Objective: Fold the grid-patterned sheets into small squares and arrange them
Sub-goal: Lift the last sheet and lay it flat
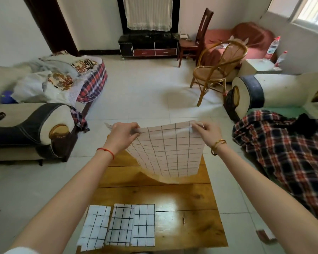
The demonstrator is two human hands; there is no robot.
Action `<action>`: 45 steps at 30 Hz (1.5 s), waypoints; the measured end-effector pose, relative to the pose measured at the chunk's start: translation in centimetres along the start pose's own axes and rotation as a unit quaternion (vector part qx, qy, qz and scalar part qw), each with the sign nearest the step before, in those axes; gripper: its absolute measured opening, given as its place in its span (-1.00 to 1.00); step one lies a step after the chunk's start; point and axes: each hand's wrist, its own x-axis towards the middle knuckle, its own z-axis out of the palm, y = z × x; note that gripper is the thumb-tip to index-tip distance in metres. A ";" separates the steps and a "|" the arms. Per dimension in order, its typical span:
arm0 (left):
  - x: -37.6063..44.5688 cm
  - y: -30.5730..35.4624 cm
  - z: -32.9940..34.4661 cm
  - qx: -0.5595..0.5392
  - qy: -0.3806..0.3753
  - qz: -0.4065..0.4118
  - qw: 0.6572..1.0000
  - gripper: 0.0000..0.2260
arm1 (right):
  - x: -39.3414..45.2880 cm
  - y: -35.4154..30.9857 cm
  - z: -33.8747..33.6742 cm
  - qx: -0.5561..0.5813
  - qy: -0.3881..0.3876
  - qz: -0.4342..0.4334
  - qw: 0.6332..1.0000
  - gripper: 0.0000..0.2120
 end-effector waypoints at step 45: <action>7.4 -10.1 7.2 -0.086 -0.046 -0.109 0.989 -0.93 | 7.8 12.2 4.9 0.004 -0.091 0.209 0.974 -0.62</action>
